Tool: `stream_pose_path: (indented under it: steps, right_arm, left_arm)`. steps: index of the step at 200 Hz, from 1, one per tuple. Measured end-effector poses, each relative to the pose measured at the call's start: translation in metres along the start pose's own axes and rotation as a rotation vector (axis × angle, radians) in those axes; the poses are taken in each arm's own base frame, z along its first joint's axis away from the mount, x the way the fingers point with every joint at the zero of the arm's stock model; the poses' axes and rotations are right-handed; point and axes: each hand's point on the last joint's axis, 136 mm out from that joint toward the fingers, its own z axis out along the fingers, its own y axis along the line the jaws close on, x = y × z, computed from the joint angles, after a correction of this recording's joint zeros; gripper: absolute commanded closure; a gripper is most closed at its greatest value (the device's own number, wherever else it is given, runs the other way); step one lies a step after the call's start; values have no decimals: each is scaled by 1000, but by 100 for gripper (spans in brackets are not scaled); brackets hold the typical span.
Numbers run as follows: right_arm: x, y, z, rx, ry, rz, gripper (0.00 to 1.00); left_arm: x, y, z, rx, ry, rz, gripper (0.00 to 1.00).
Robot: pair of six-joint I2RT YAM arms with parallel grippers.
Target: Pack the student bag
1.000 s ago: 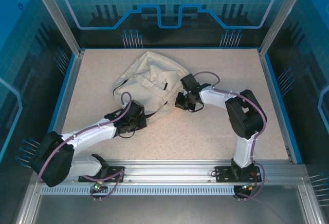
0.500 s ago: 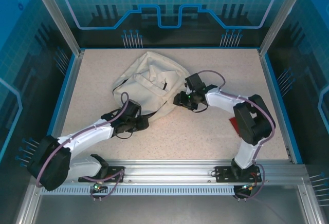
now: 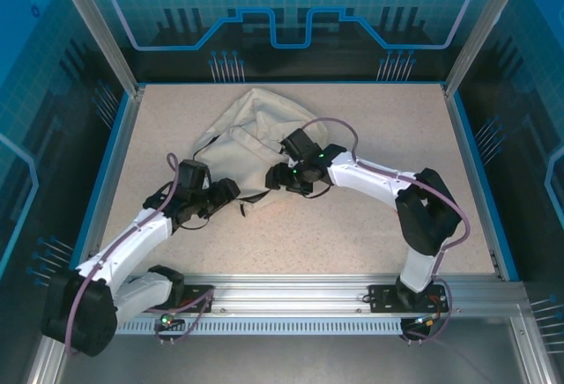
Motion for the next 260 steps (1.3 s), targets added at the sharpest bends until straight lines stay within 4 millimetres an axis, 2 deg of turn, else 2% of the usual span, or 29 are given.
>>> stream_pose_path:
  steps: [58, 104, 153, 172, 203, 239, 260]
  right_arm:
    - [-9, -4, 22, 146, 24, 69, 44]
    - [-1, -15, 30, 248, 59, 94, 50]
    - [3, -28, 26, 321, 53, 123, 69]
    - [3, -32, 25, 340, 44, 129, 80]
    - [3, -33, 25, 343, 45, 133, 87]
    - [8, -42, 31, 355, 51, 146, 100]
    - [11, -51, 36, 360, 52, 154, 100]
  left_arm:
    - [-3, 8, 22, -33, 25, -137, 35]
    - [-7, 8, 29, -32, 19, -174, 36]
    - [-6, 15, 36, -49, 26, -205, 38]
    - [-7, 16, 39, -52, 27, -208, 38]
    - [-7, 16, 44, -49, 35, -212, 44]
    - [-7, 18, 48, -53, 37, -226, 58]
    - [-7, 20, 53, -62, 43, -232, 64]
